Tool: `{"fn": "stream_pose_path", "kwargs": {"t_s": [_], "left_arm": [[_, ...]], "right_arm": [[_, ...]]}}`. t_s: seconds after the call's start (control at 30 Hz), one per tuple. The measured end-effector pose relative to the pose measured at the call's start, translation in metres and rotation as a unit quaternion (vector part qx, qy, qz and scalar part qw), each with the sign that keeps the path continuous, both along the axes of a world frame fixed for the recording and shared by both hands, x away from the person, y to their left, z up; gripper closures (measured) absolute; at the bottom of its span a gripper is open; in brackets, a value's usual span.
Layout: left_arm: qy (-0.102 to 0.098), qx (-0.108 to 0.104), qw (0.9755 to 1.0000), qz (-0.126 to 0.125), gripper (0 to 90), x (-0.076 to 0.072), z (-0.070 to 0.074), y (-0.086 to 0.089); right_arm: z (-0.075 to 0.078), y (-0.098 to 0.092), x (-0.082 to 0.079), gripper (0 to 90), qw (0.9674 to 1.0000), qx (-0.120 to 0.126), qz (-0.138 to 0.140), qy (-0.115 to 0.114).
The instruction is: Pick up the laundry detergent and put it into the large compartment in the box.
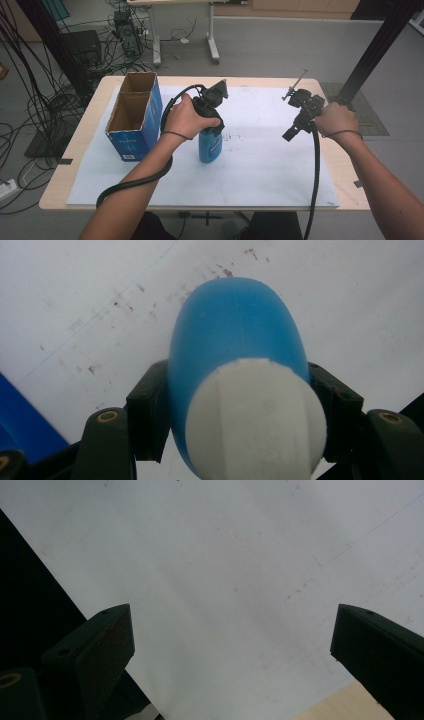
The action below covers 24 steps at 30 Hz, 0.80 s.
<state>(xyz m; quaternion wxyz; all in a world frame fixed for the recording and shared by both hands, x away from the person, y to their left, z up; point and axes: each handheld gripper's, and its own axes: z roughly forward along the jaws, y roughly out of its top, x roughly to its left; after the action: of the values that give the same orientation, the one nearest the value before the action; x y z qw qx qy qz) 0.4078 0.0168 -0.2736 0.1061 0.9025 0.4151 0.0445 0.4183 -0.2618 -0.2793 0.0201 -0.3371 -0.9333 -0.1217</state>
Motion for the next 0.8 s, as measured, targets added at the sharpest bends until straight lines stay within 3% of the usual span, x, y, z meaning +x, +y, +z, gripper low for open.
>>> {"fn": "stream_pose_path", "kwargs": {"t_s": [0.8], "left_arm": [[-0.001, 0.0, 1.0, 0.0, 37.1, -0.0003, 0.0, 0.0]], "right_arm": [[-0.0002, 0.0002, 0.0, 3.7, 1.0, 0.002, -0.001, 0.0]]}}
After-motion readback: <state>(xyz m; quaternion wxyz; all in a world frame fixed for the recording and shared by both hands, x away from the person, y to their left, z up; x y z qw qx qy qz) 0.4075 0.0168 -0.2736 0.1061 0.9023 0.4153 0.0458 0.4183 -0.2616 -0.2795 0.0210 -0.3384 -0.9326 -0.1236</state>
